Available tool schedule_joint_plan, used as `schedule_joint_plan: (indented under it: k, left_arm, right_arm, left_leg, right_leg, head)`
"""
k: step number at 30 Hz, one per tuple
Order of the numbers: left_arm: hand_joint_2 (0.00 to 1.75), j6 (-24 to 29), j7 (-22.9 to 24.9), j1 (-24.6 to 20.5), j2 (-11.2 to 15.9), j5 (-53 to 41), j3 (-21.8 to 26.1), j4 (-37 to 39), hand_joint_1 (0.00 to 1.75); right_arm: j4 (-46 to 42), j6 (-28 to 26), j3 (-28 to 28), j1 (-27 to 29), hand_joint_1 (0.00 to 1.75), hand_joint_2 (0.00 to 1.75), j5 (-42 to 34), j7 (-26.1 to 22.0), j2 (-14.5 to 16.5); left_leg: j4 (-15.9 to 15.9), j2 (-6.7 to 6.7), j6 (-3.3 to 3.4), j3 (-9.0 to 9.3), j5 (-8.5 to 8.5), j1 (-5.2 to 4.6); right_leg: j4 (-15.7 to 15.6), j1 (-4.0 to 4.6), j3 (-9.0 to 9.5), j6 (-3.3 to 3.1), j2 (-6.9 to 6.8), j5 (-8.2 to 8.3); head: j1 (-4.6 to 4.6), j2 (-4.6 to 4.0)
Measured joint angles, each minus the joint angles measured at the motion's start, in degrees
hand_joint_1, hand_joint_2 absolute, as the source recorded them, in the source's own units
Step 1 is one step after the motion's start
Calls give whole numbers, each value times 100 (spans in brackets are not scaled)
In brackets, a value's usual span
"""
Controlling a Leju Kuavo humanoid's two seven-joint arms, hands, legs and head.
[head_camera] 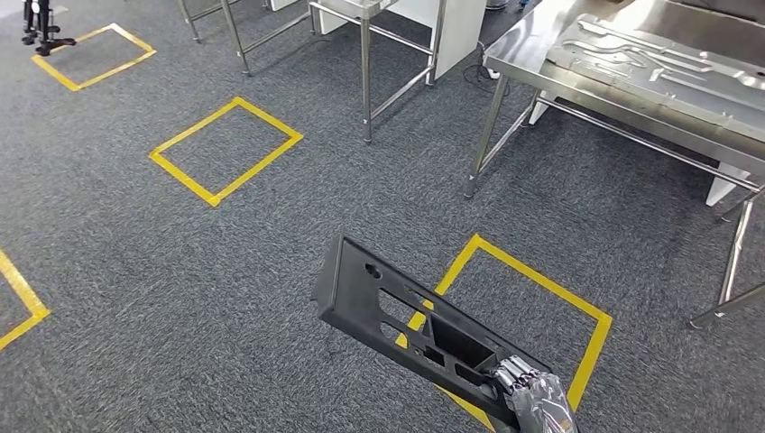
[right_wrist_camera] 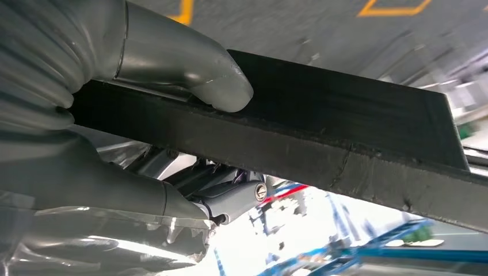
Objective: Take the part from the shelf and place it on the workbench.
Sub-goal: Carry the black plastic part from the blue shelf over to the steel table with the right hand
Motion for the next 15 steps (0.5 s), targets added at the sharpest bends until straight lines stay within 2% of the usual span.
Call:
schedule_joint_plan:
  k: [2,3,5,6,7,8,9,10,11,13,14,15]
  left_arm:
    - [0,-8,11,-9,3,-30,2,1,0]
    - [0,-15,12,-16,4,-43,3,1,0]
    - [0,-28,12,-22,4,-73,5,1,0]
    - [0,-36,12,-19,5,-84,9,1,0]
    - [0,-43,13,-11,8,-96,14,0,0]
    - [0,-54,15,-4,12,-104,20,0,0]
    - [0,-62,16,0,15,-112,25,0,0]
    - [0,-67,18,0,17,-116,29,0,0]
    - [0,-73,18,-3,18,-120,31,0,0]
    - [0,-80,18,-8,18,-133,32,1,0]
    - [0,-84,19,-11,19,-140,33,1,0]
    - [0,-87,19,-15,19,-149,34,1,0]
  right_arm:
    - [2,3,-69,-10,175,175,122,120,20]
    - [2,6,-106,-6,175,175,174,165,39]
    - [4,22,-196,-27,175,175,284,250,77]
    - [5,40,-247,-51,175,175,333,291,97]
    - [7,61,-297,-77,175,175,371,329,116]
    - [10,81,-341,-93,175,175,392,361,138]
    - [17,95,-377,-97,175,175,404,386,160]
    - [24,103,-408,-95,175,175,413,402,176]
    - [31,110,-434,-95,175,175,428,413,186]
    - [37,139,-482,-107,175,175,486,443,193]
    - [37,167,-505,-118,175,175,526,466,196]
    - [37,195,-534,-128,175,175,569,491,198]
  left_leg:
    - [-45,67,70,22,-13,-12]
    - [-80,135,112,40,6,-10]
    - [-155,279,197,71,50,12]
    - [-170,352,219,76,58,9]
    - [-175,424,232,76,57,4]
    - [-174,503,233,74,49,0]
    - [-173,580,228,79,38,-2]
    - [-172,657,218,89,25,-2]
    - [-171,728,204,107,8,-1]
    - [-170,853,158,160,-35,-13]
    - [-166,909,125,184,-61,-26]
    - [-166,964,93,205,-83,-38]
  right_leg:
    - [-5,-19,-43,74,118,20]
    - [12,-23,-58,105,88,12]
    - [279,-13,-192,160,-192,-162]
    - [572,-18,-336,180,-389,-329]
    - [934,-29,-521,205,-520,-510]
    - [1268,-48,-695,227,-581,-639]
    - [1461,-66,-798,245,-614,-670]
    - [1456,-80,-798,258,-637,-597]
    - [1233,-91,-683,263,-671,-432]
    - [472,-73,-272,240,-886,-89]
    - [179,-50,-120,210,-980,2]
    - [15,-24,-39,176,-1045,30]
  head:
    - [0,0]
    - [1,0]
    - [2,0]
    - [1,0]
    - [1,0]
    - [1,0]
    - [1,0]
    - [1,0]
    - [1,0]
    - [1,0]
    - [1,0]
    - [1,0]
